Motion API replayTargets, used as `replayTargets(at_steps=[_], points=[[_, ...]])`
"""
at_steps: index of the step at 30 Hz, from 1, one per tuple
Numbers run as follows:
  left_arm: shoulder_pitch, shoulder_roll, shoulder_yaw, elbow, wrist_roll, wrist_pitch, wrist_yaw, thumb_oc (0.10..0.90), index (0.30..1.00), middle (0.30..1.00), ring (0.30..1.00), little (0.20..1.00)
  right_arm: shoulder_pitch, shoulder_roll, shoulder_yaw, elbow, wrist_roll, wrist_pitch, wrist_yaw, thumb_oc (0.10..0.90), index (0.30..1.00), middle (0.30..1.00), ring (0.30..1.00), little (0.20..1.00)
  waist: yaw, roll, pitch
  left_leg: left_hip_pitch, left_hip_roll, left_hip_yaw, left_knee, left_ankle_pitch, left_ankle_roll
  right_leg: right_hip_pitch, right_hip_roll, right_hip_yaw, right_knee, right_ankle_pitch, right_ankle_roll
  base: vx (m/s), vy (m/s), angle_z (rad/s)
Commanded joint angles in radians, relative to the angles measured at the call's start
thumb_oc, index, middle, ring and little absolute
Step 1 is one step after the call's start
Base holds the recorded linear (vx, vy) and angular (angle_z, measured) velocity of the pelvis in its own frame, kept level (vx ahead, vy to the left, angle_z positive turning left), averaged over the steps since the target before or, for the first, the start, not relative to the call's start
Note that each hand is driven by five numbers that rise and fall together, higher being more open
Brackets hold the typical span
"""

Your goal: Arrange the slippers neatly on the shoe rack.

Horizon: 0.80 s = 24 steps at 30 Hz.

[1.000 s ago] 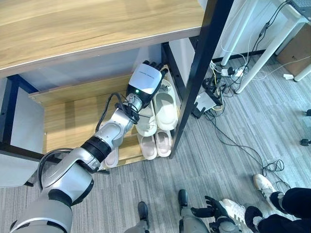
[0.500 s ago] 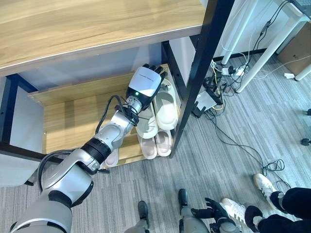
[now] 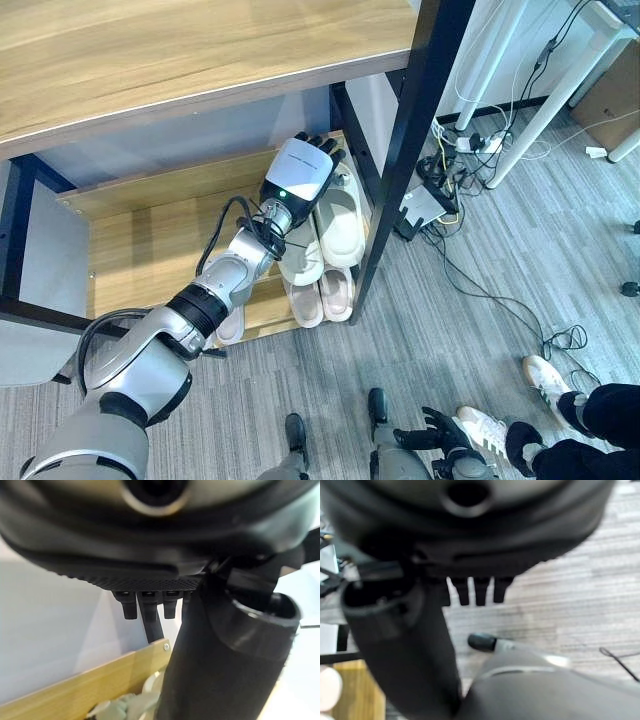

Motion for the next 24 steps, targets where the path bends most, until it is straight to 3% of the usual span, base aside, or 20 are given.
replayTargets(at_steps=[1, 24], points=[[-0.205, -0.001, 0.038, 0.075, 0.046, 0.021, 0.089, 0.800, 0.900, 0.900, 0.900, 0.900, 0.010, -0.012, -0.001, 0.005, 0.004, -0.022, -0.014, 0.800, 0.900, 0.900, 0.900, 0.900, -0.005, 0.035, -0.001, -0.021, -0.026, 0.052, 0.003, -0.085, -0.013, 0.037, 0.022, 0.006, 0.013, -0.139, 0.085, 0.00, 0.000, 0.00], [-0.311, -0.029, -0.022, 0.221, 0.050, 0.044, 0.142, 0.800, 0.900, 0.900, 0.900, 0.900, 0.014, -0.041, 0.023, -0.008, -0.031, -0.039, -0.035, 0.800, 0.900, 0.900, 0.900, 0.900, -0.019, 0.034, -0.018, -0.010, -0.025, 0.063, 0.003, -0.095, -0.013, 0.042, 0.022, 0.009, 0.012, -0.145, 0.088, 0.01, 0.001, -0.01]])
